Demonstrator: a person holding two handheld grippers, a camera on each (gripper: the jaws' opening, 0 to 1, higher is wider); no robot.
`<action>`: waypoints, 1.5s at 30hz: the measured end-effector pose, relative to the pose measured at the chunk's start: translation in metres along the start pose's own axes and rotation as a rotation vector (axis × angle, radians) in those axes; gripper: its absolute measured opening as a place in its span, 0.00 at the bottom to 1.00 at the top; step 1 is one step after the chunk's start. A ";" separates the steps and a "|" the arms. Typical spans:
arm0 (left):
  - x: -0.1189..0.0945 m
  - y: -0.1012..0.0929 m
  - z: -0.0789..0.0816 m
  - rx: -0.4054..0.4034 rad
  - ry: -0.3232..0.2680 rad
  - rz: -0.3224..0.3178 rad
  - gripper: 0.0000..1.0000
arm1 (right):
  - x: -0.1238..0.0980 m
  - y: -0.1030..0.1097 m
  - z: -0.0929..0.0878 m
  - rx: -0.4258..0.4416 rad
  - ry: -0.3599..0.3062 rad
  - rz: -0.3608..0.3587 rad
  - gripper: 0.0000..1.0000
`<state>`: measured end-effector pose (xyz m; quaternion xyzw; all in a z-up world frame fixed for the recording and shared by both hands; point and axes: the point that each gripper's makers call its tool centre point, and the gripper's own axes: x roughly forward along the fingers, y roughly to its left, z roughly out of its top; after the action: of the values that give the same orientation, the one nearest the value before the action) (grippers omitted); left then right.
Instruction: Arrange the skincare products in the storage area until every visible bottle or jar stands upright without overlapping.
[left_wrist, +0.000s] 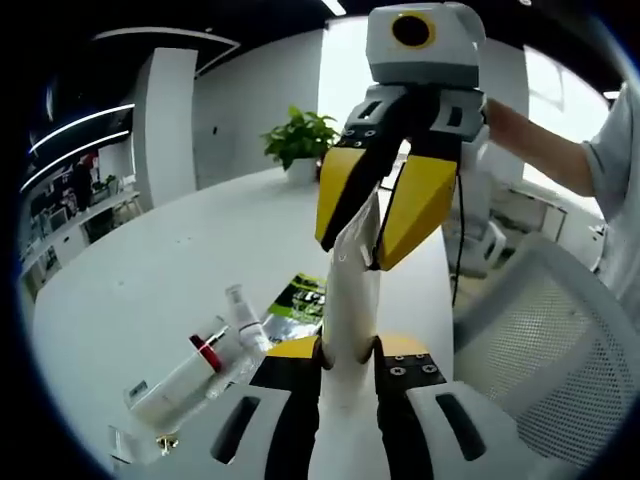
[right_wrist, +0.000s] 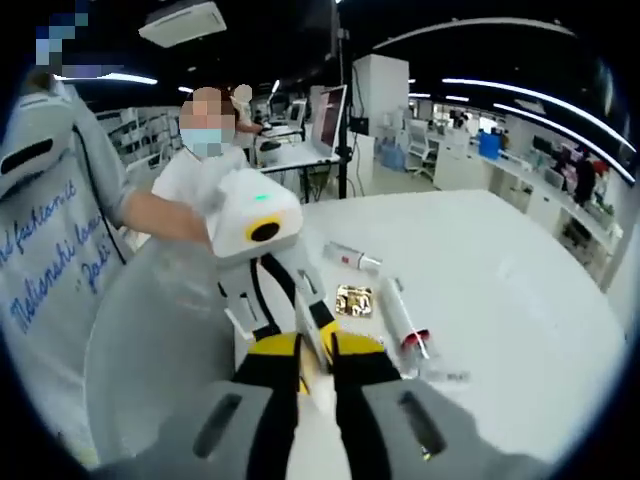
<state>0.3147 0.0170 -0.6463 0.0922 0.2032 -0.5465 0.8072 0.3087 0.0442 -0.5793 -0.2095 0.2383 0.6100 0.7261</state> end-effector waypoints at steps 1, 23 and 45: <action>0.000 0.000 0.000 0.000 -0.001 0.000 0.17 | 0.000 0.000 -0.001 -0.006 0.014 0.004 0.11; 0.002 0.002 0.000 -0.015 -0.018 -0.007 0.16 | 0.012 -0.007 -0.010 -0.206 0.481 0.161 0.09; -0.002 0.005 0.005 0.041 -0.042 -0.013 0.18 | 0.010 0.004 -0.019 -0.154 0.611 0.124 0.11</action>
<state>0.3199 0.0185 -0.6412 0.0960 0.1754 -0.5578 0.8056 0.3042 0.0412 -0.6005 -0.4225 0.4107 0.5784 0.5642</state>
